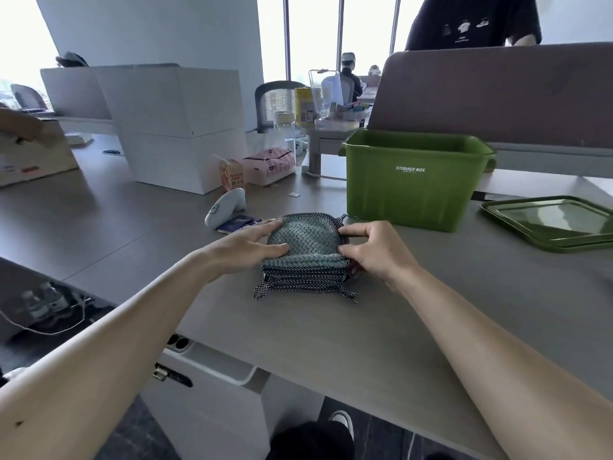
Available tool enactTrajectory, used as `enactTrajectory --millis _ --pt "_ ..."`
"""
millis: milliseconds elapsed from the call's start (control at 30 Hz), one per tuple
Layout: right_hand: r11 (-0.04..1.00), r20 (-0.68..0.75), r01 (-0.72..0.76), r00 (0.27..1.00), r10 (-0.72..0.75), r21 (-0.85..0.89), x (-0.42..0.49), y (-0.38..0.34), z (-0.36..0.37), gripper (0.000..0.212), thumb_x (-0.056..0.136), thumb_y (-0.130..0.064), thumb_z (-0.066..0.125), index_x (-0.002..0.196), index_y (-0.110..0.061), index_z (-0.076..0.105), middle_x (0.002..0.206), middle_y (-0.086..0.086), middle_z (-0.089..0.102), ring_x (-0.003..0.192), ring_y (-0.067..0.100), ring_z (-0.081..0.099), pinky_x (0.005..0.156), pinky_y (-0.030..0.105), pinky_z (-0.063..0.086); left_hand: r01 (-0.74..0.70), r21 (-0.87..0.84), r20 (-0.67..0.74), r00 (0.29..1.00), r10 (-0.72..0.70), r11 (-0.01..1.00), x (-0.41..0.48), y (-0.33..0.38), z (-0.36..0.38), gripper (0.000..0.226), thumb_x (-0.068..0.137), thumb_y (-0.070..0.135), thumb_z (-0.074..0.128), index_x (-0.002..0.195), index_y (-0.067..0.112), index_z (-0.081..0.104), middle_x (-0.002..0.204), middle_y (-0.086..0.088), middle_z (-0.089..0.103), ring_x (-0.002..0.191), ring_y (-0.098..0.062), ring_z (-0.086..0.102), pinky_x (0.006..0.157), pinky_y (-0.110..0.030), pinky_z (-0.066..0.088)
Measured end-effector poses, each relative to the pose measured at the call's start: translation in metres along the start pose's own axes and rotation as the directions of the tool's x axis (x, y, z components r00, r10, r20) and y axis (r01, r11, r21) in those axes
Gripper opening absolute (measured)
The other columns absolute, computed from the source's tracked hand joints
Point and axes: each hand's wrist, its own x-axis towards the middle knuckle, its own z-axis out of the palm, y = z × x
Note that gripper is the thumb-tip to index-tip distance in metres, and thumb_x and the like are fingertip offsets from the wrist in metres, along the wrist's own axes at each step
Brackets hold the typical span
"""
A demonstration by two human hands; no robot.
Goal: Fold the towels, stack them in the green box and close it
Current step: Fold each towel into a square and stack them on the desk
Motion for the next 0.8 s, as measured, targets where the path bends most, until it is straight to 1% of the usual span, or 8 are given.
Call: enactTrajectory --millis 67,167,300,467,533,600,700,800 --pt "1.000 -0.036 0.001 0.999 0.000 0.028 -0.003 0.000 -0.004 0.029 0.083 -0.018 0.074 0.111 -0.020 0.074 0.103 -0.003 0.074 0.077 0.018 0.070 0.081 0.037 0.059 -0.046 0.095 -0.130 0.990 0.058 0.994 -0.002 0.005 0.000 0.062 0.088 0.044 0.069 0.145 0.031 0.046 0.157 0.014 0.031 0.146 -0.008 0.025 0.122 -0.035 0.016" --pt "0.998 -0.106 -0.003 0.994 0.010 0.070 -0.014 -0.001 -0.019 0.011 0.084 -0.020 0.071 0.094 -0.021 0.076 0.088 -0.004 0.075 0.057 0.010 0.065 0.062 0.031 0.058 -0.133 0.214 -0.319 0.927 0.198 0.968 -0.006 0.030 0.005 0.055 0.077 0.050 0.071 0.128 0.035 0.059 0.146 0.014 0.045 0.133 -0.010 0.043 0.116 -0.048 0.028" --pt "0.997 -0.154 -0.006 0.988 0.018 0.076 -0.042 0.001 -0.049 0.008 0.085 -0.017 0.067 0.082 -0.019 0.074 0.076 0.000 0.074 0.047 0.008 0.057 0.048 0.024 0.049 -0.250 0.176 -0.419 0.856 0.302 0.952 -0.008 0.081 0.031 0.030 0.082 0.035 0.073 0.109 0.039 0.061 0.137 0.013 0.050 0.128 -0.015 0.047 0.112 -0.054 0.029" --pt "0.994 -0.204 -0.034 0.979 0.014 -0.099 -0.081 0.018 -0.111 0.011 0.086 -0.023 0.068 0.075 -0.024 0.072 0.069 -0.009 0.069 0.044 -0.002 0.057 0.045 0.013 0.042 -0.402 0.142 -0.304 0.852 0.427 0.904 0.004 0.131 0.093 0.025 0.081 0.039 0.071 0.104 0.041 0.061 0.125 0.016 0.052 0.119 -0.010 0.050 0.109 -0.050 0.036" --pt "0.981 -0.237 -0.047 0.972 0.001 -0.188 -0.097 0.027 -0.139 0.012 0.086 -0.023 0.068 0.074 -0.026 0.071 0.067 -0.012 0.067 0.049 -0.004 0.056 0.051 0.014 0.041 -0.452 0.151 -0.239 0.847 0.476 0.879 0.008 0.150 0.121 0.026 0.081 0.039 0.072 0.105 0.039 0.062 0.127 0.012 0.054 0.120 -0.011 0.050 0.109 -0.049 0.036" --pt "0.966 -0.280 -0.073 0.960 0.000 -0.249 -0.114 0.038 -0.166 0.011 0.086 -0.019 0.068 0.078 -0.019 0.075 0.057 -0.015 0.063 0.047 -0.007 0.054 0.055 0.019 0.042 -0.486 0.146 -0.180 0.843 0.507 0.861 0.013 0.170 0.149 0.024 0.081 0.038 0.073 0.101 0.041 0.060 0.124 0.011 0.055 0.120 -0.012 0.051 0.109 -0.050 0.036" --pt "0.946 -0.370 -0.131 0.929 0.012 -0.298 -0.141 0.053 -0.204 0.013 0.086 -0.019 0.067 0.079 -0.015 0.077 0.043 -0.020 0.057 0.045 -0.011 0.053 0.055 0.016 0.042 -0.529 0.108 -0.078 0.840 0.537 0.842 0.016 0.198 0.190 0.026 0.072 0.048 0.067 0.097 0.045 0.058 0.119 0.011 0.058 0.117 -0.013 0.054 0.105 -0.051 0.039" --pt "0.918 -0.456 -0.192 0.890 0.014 -0.346 -0.168 0.068 -0.236 0.011 0.085 -0.020 0.068 0.080 -0.020 0.078 0.066 -0.015 0.069 0.065 -0.004 0.060 0.065 0.014 0.042 -0.552 0.078 0.034 0.833 0.552 0.830 0.017 0.225 0.231 0.038 0.067 0.058 0.062 0.102 0.043 0.059 0.121 0.010 0.059 0.114 -0.015 0.055 0.104 -0.050 0.041"
